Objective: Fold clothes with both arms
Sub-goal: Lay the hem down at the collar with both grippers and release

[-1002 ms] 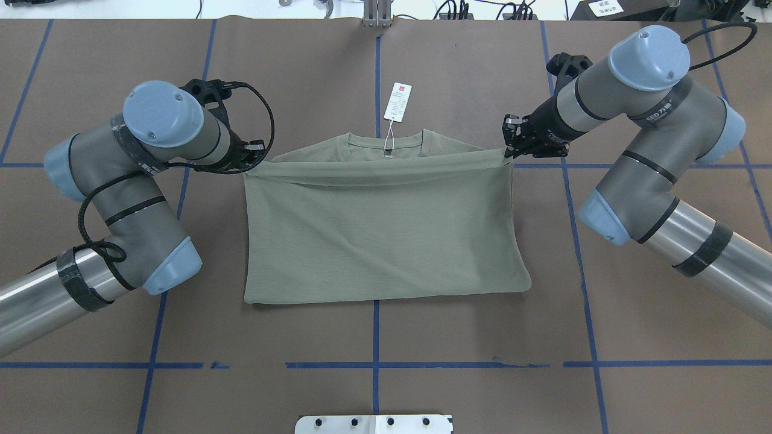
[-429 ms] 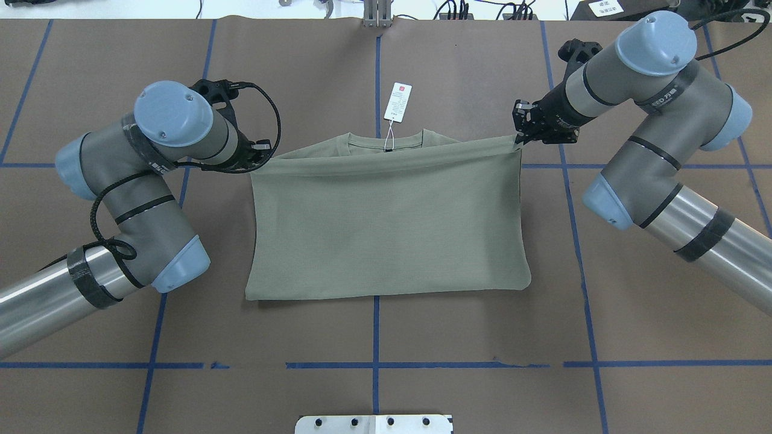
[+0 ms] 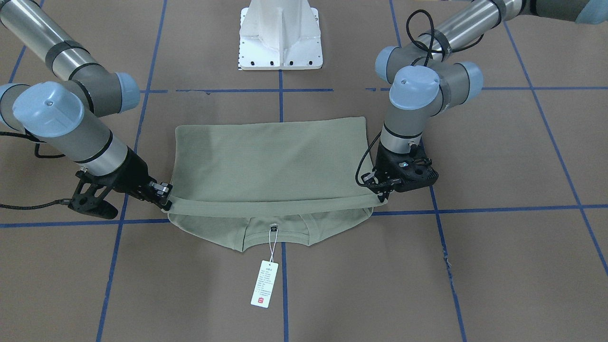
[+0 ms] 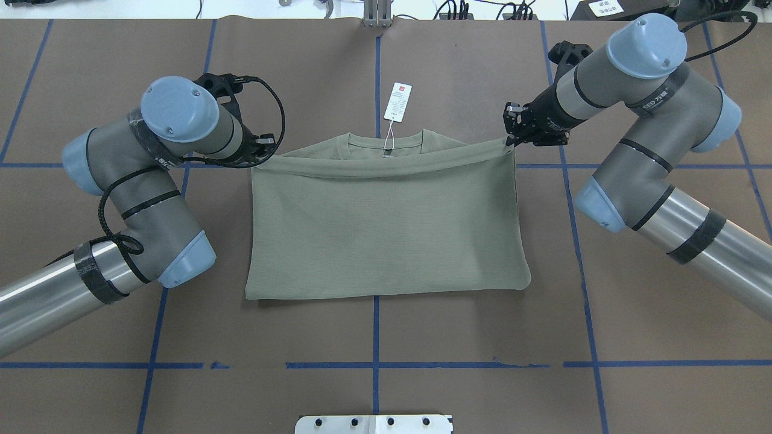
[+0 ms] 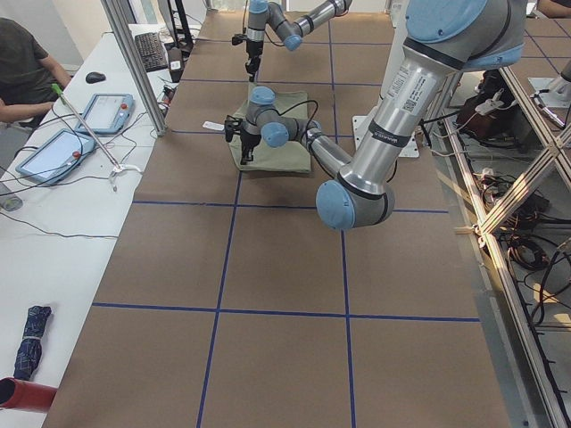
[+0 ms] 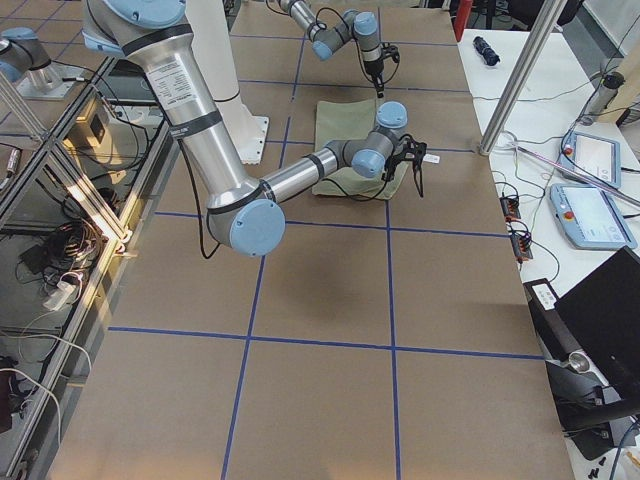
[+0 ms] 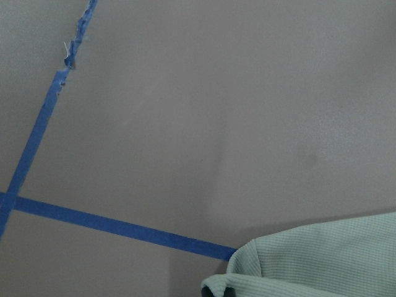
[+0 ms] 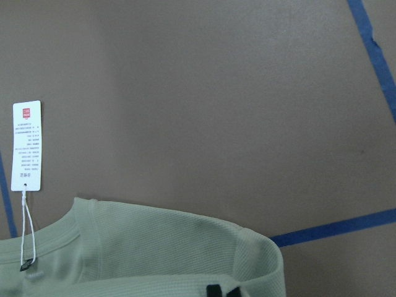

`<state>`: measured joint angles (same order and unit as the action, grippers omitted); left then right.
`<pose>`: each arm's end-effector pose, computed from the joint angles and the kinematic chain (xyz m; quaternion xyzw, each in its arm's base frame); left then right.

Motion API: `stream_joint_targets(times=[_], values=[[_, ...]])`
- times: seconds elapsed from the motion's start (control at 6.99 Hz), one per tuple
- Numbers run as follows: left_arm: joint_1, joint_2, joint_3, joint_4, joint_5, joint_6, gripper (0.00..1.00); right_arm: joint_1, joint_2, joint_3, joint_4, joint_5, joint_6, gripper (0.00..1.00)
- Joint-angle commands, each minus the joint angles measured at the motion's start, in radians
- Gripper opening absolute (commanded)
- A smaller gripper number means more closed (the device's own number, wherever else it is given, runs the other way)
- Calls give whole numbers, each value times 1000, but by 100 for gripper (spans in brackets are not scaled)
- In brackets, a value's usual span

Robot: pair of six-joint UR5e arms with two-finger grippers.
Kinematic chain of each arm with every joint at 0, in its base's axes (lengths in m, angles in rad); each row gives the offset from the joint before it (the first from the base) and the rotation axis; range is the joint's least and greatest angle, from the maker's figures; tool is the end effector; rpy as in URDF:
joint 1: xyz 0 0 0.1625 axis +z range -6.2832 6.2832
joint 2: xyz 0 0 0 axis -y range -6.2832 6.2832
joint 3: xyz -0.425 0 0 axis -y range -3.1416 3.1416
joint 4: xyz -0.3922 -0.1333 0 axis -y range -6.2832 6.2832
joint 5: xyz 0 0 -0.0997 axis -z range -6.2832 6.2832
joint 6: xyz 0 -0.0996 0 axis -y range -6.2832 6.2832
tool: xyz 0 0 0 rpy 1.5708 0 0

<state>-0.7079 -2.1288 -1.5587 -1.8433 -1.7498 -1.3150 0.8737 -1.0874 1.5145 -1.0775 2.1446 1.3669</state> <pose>0.4566 -0.5429 0.3136 0.1110 0.3892 -0.1701 0.8985 -0.3767 -0.5733 0.3476 0.0009 -0.4957 0.1637 0.8529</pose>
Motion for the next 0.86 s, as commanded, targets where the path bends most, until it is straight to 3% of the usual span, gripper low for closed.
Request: stream_joint_targets(times=[0.0, 0.72], values=[[-8, -2, 5, -2, 12, 2, 0, -13, 4, -2, 10, -2, -2, 0], [-9, -3, 11, -5, 12, -7, 0, -7, 6, -2, 10, -2, -3, 0]])
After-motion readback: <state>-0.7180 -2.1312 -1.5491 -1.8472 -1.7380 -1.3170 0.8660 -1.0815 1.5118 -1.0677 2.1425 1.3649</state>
